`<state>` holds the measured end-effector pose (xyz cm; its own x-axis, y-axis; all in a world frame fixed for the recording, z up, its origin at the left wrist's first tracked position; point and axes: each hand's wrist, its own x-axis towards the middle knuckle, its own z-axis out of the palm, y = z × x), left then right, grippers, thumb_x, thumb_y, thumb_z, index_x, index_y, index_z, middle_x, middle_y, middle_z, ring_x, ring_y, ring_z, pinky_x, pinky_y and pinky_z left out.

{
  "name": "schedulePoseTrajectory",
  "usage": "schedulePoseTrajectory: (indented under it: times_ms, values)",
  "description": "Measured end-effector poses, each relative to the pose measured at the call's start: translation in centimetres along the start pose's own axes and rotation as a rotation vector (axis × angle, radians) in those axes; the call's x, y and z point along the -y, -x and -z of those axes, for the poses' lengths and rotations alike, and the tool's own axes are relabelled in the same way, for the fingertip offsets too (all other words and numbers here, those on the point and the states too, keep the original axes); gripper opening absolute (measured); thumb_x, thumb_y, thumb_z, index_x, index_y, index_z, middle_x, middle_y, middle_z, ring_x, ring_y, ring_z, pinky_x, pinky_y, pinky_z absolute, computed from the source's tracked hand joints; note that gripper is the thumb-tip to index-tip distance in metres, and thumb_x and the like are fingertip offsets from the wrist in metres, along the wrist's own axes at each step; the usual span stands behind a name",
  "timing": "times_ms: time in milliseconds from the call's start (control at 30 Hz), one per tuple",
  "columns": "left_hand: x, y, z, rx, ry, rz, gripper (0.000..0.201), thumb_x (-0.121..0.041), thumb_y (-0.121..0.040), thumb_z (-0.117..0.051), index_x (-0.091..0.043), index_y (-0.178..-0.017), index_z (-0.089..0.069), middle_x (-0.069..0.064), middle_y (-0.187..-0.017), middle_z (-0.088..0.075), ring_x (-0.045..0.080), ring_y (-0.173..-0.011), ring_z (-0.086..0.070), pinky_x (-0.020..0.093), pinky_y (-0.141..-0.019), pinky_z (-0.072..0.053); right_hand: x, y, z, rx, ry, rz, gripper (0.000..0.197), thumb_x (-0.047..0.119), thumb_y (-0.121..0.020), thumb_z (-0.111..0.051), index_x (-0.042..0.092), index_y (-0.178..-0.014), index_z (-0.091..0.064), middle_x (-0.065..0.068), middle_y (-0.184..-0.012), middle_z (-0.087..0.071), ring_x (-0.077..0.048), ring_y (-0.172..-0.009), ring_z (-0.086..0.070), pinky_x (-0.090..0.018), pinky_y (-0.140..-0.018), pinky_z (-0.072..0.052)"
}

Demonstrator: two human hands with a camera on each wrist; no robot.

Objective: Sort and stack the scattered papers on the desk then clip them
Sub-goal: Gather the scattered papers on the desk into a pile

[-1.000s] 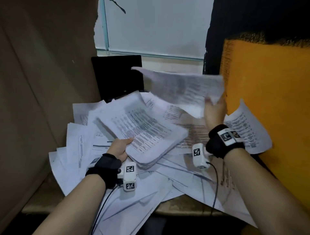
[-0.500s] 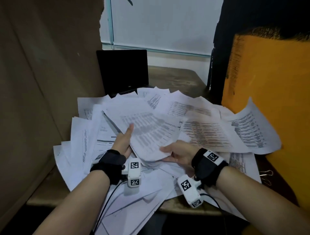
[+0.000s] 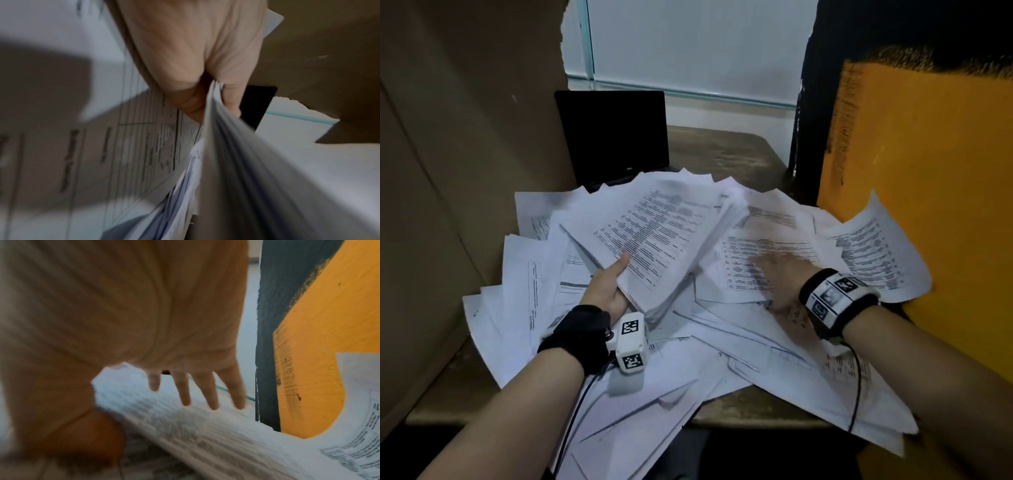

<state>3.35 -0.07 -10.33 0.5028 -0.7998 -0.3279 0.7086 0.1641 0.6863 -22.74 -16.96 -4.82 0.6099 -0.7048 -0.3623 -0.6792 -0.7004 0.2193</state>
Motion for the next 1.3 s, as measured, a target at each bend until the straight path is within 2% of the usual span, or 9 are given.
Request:
schedulePoseTrajectory:
  times_ms: [167, 400, 633, 767, 867, 967, 1033, 1133, 1300]
  values:
    - [-0.3, 1.2, -0.7, 0.122, 0.038, 0.029, 0.019, -0.016, -0.099, -0.045, -0.007, -0.103, -0.061, 0.007, -0.077, -0.076, 0.017, -0.068, -0.074, 0.028, -0.048, -0.056, -0.7, -0.9, 0.6, -0.216, -0.127, 0.003, 0.035, 0.021, -0.094, -0.053, 0.022, -0.130, -0.052, -0.009, -0.128, -0.060, -0.027, -0.107, -0.060, -0.039, -0.091, -0.051]
    - [0.8, 1.0, -1.0, 0.133, -0.219, 0.124, 0.025, 0.000, -0.098, -0.040, 0.003, -0.119, -0.053, 0.017, -0.103, -0.070, 0.025, -0.078, -0.074, 0.037, -0.060, -0.061, -2.2, 1.1, 7.9, -0.829, -0.822, -0.138, 0.036, 0.014, -0.089, -0.064, -0.003, -0.120, -0.057, -0.020, -0.119, -0.063, -0.033, -0.110, -0.060, -0.034, -0.086, -0.046]
    - [1.0, 1.4, -1.6, 0.130, -0.338, 0.016, 0.035, -0.006, -0.098, -0.046, -0.010, -0.133, -0.047, 0.014, -0.122, -0.063, 0.026, -0.102, -0.067, 0.036, -0.075, -0.060, 8.2, 1.9, 11.0, -0.575, -0.471, 0.072, 0.032, -0.002, -0.091, -0.045, 0.000, -0.122, -0.044, -0.023, -0.112, -0.061, -0.036, -0.103, -0.060, -0.035, -0.072, -0.042]
    - [1.0, 1.7, -1.9, 0.115, -0.342, -0.050, 0.048, -0.035, -0.098, -0.043, -0.009, -0.139, -0.042, 0.013, -0.126, -0.063, 0.025, -0.107, -0.067, 0.043, -0.095, -0.052, 13.4, 0.2, 8.8, -0.165, -1.013, 0.123, 0.048, 0.001, -0.092, -0.054, -0.003, -0.137, -0.036, -0.021, -0.120, -0.062, -0.028, -0.093, -0.064, -0.034, -0.083, -0.053]
    - [1.0, 1.8, -2.0, 0.187, -0.328, -0.067, 0.051, -0.043, -0.097, -0.044, -0.014, -0.139, -0.044, 0.012, -0.133, -0.059, 0.028, -0.120, -0.059, 0.045, -0.100, -0.048, 13.5, -0.1, 7.2, 0.174, -1.476, 0.160, 0.067, 0.031, -0.091, -0.066, -0.008, -0.135, -0.033, -0.017, -0.095, -0.064, -0.031, -0.096, -0.067, -0.042, -0.102, -0.049]
    - [1.4, 1.5, -1.7, 0.156, -0.377, -0.071, 0.048, -0.002, -0.091, -0.055, -0.005, -0.138, -0.041, 0.020, -0.135, -0.055, 0.036, -0.120, -0.056, 0.050, -0.097, -0.048, 9.6, 0.3, 6.4, 0.050, -1.243, 0.058, 0.080, 0.066, -0.076, -0.063, -0.002, -0.114, -0.048, -0.014, -0.089, -0.068, -0.034, -0.092, -0.071, -0.042, -0.098, -0.051]
    - [1.4, 1.3, -1.5, 0.138, -0.399, -0.073, 0.050, 0.015, -0.091, -0.044, -0.009, -0.135, -0.041, 0.017, -0.129, -0.058, 0.035, -0.115, -0.058, 0.051, -0.098, -0.047, 4.9, 1.1, 5.3, -0.154, -0.988, -0.179, 0.058, 0.059, -0.085, -0.059, 0.007, -0.110, -0.053, -0.010, -0.100, -0.068, -0.029, -0.089, -0.069, -0.032, -0.086, -0.052]
    - [1.2, 1.1, -1.4, 0.154, -0.323, -0.067, 0.052, 0.014, -0.094, -0.039, -0.018, -0.135, -0.041, 0.012, -0.121, -0.060, 0.032, -0.108, -0.061, 0.054, -0.092, -0.049, -2.0, 3.4, 2.6, -0.190, -0.643, -0.503, 0.034, 0.037, -0.094, -0.058, 0.006, -0.107, -0.059, -0.014, -0.118, -0.062, -0.028, -0.098, -0.060, -0.029, -0.077, -0.044]
    - [0.9, 1.0, -1.4, 0.133, -0.306, -0.054, 0.049, 0.004, -0.099, -0.037, -0.014, -0.144, -0.035, 0.011, -0.137, -0.054, 0.033, -0.118, -0.058, 0.050, -0.097, -0.048, -5.6, 3.7, -0.5, -0.063, -0.799, -0.563, 0.036, 0.035, -0.086, -0.070, 0.006, -0.076, -0.051, -0.010, -0.077, -0.053, -0.020, -0.060, -0.048, -0.026, -0.051, -0.036]
